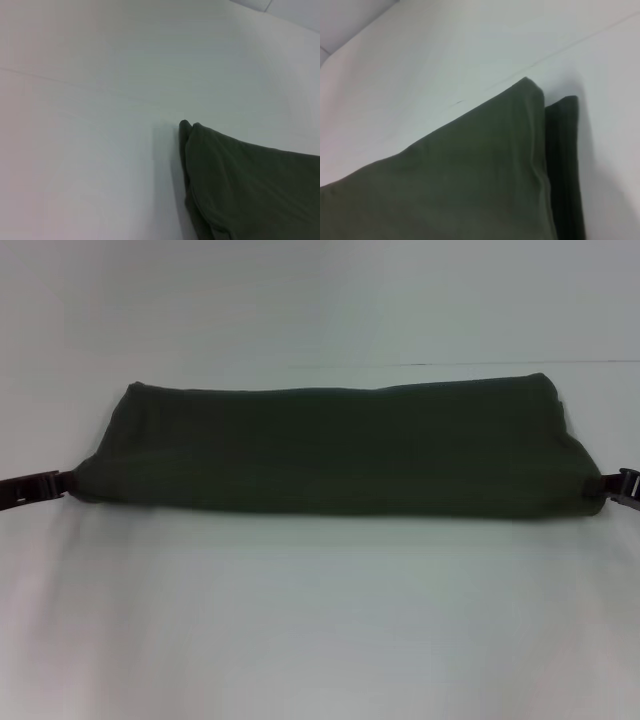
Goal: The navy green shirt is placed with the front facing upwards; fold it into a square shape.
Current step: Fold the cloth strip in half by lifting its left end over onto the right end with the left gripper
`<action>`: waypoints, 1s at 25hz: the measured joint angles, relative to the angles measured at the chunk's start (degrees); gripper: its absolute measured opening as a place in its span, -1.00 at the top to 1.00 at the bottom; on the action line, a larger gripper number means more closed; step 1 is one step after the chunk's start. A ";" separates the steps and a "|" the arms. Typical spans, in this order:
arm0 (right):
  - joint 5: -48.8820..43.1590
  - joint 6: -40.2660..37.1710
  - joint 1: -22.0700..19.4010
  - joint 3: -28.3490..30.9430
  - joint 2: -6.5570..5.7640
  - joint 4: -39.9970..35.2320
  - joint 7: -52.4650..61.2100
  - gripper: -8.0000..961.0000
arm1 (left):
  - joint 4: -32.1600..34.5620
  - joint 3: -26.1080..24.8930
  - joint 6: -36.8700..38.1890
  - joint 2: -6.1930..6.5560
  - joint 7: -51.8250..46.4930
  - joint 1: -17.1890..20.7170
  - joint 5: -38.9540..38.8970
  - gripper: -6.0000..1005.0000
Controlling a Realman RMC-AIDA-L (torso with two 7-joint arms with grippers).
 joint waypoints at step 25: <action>3.08 -3.73 -1.00 2.01 0.73 -5.64 -5.22 0.30 | 0.96 -0.49 6.45 -0.65 -3.36 1.00 -1.54 0.56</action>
